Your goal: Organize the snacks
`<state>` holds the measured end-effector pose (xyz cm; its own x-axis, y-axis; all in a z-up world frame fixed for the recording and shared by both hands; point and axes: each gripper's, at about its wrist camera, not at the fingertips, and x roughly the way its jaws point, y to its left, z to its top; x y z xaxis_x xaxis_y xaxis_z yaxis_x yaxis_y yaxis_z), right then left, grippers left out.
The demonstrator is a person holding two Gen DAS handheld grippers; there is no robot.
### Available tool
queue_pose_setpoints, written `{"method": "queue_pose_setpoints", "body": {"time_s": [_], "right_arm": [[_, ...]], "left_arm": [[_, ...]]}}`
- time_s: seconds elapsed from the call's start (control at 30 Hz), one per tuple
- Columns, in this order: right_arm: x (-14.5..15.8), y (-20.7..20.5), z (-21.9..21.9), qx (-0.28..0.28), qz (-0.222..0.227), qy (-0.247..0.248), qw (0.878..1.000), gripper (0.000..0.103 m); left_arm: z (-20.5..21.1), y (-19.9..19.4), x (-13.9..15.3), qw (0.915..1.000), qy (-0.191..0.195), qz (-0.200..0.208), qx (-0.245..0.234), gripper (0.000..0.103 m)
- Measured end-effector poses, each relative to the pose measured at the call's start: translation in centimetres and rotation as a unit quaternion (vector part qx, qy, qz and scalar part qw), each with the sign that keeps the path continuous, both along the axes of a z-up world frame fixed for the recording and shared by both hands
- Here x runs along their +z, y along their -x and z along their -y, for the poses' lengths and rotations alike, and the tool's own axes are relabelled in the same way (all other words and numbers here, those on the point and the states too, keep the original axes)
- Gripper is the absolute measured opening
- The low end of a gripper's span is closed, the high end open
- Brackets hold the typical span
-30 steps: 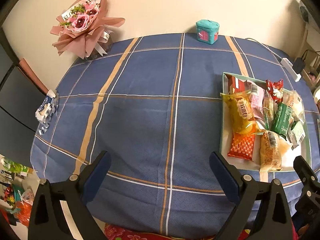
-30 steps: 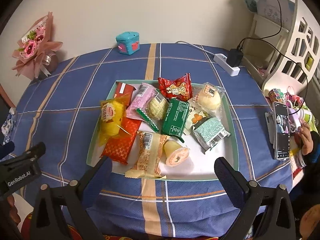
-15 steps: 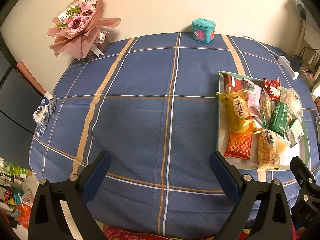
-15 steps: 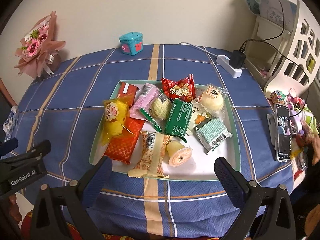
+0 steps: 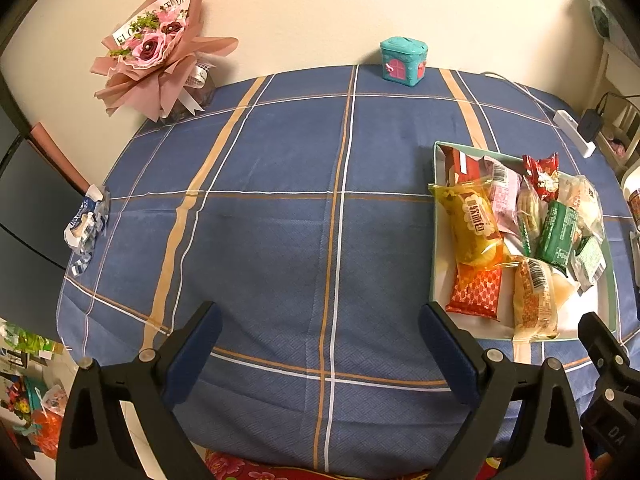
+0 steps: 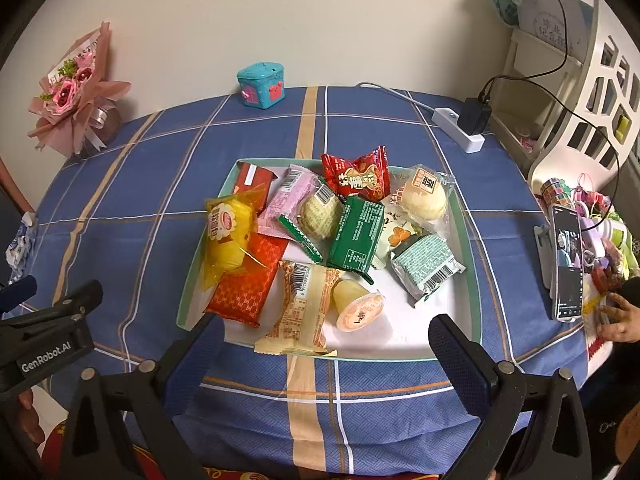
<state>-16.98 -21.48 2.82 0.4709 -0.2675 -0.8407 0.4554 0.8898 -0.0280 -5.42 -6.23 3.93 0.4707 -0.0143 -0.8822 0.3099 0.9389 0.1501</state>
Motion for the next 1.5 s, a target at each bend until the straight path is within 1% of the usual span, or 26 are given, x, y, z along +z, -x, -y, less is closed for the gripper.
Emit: {"method": "queue_pose_setpoints", "body": {"time_s": [1.5], "right_arm": [[0.01,-0.23,-0.04,-0.001,-0.004,0.004,1.0,0.103]], "left_arm": [[0.13,-0.13,-0.15,1.0,0.002,-0.003,-0.002,0.099]]}}
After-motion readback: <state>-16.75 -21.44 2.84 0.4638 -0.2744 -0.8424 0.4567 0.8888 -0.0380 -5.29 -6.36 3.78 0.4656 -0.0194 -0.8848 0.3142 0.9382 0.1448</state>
